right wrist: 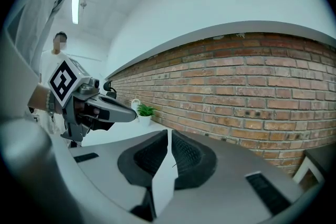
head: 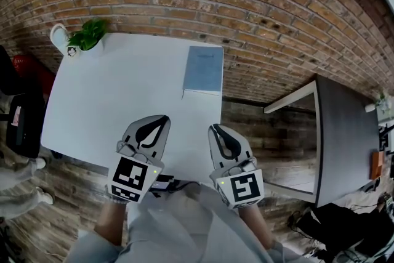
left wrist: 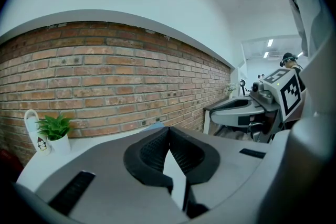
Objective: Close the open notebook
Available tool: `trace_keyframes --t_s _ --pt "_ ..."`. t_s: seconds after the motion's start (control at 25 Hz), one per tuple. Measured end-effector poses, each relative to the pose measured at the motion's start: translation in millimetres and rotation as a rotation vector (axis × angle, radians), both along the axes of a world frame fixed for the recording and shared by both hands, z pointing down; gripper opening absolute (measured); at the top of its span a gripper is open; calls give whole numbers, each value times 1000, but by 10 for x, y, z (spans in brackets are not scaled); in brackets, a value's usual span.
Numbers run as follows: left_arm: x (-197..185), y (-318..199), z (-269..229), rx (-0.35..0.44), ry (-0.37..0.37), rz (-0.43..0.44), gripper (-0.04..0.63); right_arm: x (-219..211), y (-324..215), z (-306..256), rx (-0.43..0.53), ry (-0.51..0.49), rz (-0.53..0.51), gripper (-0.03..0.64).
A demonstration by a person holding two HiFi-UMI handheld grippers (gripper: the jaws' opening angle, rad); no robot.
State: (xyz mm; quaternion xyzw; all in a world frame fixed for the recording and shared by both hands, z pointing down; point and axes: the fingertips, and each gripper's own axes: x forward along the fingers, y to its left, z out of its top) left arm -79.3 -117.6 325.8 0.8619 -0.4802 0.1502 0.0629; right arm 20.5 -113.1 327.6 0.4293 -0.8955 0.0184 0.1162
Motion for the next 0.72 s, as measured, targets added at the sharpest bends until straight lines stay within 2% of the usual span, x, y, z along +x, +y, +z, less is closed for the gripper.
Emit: trace_keyframes --t_s 0.72 --pt "30 39 74 -15 -22 16 18 -27 25 46 -12 8 -5 54"
